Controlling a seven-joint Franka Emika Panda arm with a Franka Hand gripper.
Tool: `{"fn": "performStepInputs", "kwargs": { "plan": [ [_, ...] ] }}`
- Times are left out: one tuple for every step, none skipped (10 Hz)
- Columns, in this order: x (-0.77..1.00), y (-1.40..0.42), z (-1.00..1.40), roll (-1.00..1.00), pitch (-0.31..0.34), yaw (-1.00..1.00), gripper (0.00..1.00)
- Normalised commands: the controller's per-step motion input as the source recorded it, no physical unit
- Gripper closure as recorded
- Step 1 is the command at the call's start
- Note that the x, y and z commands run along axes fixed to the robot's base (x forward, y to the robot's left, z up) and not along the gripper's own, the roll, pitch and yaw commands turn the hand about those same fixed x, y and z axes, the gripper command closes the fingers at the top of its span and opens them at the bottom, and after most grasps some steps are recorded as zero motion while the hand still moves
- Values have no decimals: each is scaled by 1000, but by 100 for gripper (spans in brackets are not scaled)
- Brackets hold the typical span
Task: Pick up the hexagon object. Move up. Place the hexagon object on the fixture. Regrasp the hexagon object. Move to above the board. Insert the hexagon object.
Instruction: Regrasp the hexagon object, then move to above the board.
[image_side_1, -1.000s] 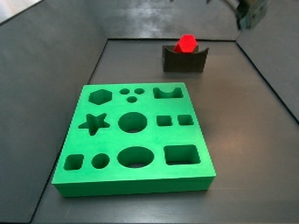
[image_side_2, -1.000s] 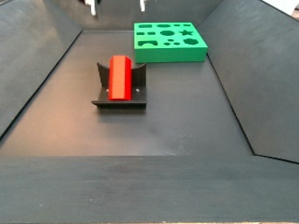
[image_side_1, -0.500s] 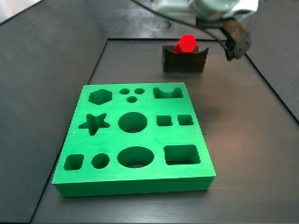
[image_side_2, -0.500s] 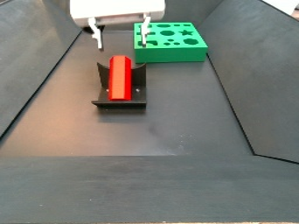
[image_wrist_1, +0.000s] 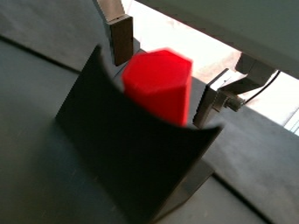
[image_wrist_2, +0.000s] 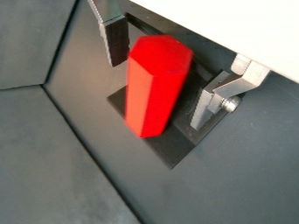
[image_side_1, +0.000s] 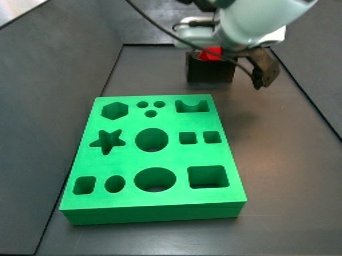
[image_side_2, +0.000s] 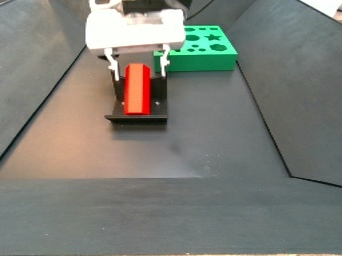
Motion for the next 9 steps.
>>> {"fn": "performStepInputs", "kwargs": {
  "plan": [
    [81,3,-396,69,-50,-7,0],
    [63,1,-223,59,-27,-7,0],
    [14,-7,-176,62,-20,-14,0],
    [12,-7,-174,61,-23,-11,0],
    [12,-7,-174,61,-23,-10,0],
    [12,-7,-174,61,-23,-9,0],
    [12,-7,-174,61,-23,-8,0],
    [0,0,0,0,0,0,100],
    [12,-43,1000,-152,65,-26,100]
  ]
}}
